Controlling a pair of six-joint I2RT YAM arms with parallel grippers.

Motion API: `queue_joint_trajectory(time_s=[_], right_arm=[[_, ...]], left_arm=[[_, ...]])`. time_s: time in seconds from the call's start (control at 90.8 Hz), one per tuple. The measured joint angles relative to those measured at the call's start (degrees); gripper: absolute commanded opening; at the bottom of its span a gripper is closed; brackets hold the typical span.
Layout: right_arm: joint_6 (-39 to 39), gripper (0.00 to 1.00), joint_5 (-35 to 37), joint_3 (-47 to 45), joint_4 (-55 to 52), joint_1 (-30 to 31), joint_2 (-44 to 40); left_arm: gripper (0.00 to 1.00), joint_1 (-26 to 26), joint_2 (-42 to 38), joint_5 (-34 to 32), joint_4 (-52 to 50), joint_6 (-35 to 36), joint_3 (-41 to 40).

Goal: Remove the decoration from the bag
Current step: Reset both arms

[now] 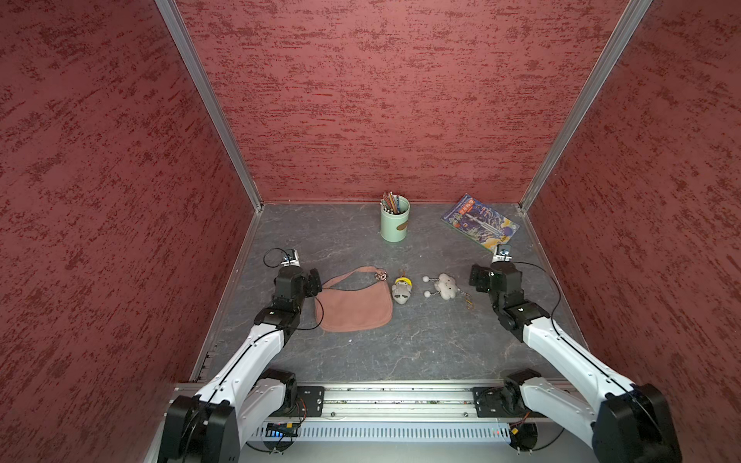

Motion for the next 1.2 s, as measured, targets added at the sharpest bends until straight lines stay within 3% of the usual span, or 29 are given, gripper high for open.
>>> queue_joint_trajectory(time_s=[0.176, 0.242, 0.331, 0.507, 0.815, 1.201], right_arm=[[-4.7, 0.99, 1.4, -4.3, 17.3, -2.9, 11.4], [-5.9, 0.99, 0.8, -4.8, 23.1, -3.5, 15.8], [-6.5, 0.99, -1.3, -6.0, 28.8, -4.8, 17.9], [-6.7, 0.98, -6.7, -6.8, 38.6, -7.1, 20.5], [-7.4, 0.98, -12.0, -7.2, 48.7, -7.5, 28.8], [-7.0, 0.98, -12.4, -7.1, 49.5, -8.6, 29.6]], left_arm=[[0.88, 5.5, 5.8, 3.2, 16.1, 2.3, -3.9], [0.95, 7.9, 8.1, 6.2, 22.4, 2.6, -5.1], [1.0, 10.1, 11.8, 10.1, 28.2, 3.5, -5.5], [1.0, 10.7, 17.0, 17.0, 37.4, 6.6, -5.7], [1.0, 10.5, 29.3, 22.1, 48.0, 10.0, -5.5], [1.0, 10.6, 30.2, 19.7, 47.8, 9.7, -3.5]])
